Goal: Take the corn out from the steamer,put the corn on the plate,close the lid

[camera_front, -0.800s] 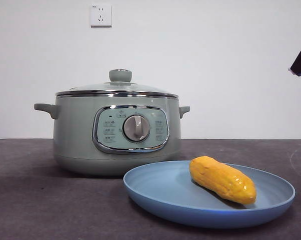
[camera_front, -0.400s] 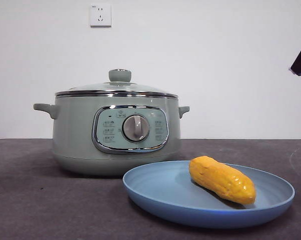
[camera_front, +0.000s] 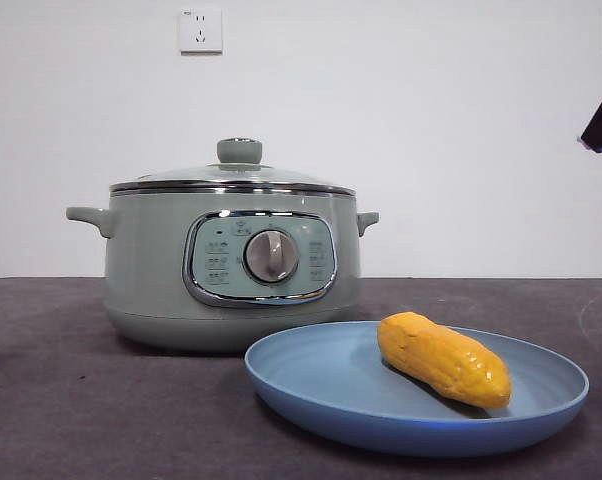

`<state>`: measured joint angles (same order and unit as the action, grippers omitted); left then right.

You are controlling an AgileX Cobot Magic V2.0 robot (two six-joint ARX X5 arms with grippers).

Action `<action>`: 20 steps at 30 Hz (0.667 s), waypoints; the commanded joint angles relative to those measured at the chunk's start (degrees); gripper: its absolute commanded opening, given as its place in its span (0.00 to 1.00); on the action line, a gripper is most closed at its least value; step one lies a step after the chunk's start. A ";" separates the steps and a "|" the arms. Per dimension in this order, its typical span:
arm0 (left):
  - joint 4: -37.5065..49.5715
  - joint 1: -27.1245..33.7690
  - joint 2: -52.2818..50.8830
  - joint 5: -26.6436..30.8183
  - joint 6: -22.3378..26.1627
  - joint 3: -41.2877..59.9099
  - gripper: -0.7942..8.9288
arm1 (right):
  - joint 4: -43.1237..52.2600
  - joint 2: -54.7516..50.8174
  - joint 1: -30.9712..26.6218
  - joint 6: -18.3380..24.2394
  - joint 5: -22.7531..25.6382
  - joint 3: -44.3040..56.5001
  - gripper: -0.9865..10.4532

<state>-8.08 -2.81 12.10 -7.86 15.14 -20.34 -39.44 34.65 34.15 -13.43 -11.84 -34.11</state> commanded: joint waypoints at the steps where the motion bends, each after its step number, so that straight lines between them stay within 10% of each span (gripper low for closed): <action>1: 0.96 0.72 -3.30 2.49 -3.58 5.14 0.08 | 0.13 -0.07 0.02 0.42 0.15 0.39 0.09; 20: -3.06 2.64 -11.98 7.82 -15.32 20.17 0.08 | 0.13 -0.07 0.02 0.42 0.15 0.39 0.09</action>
<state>-10.68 -0.36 0.30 -0.23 1.80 -0.97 -39.46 34.65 34.15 -13.43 -11.84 -34.11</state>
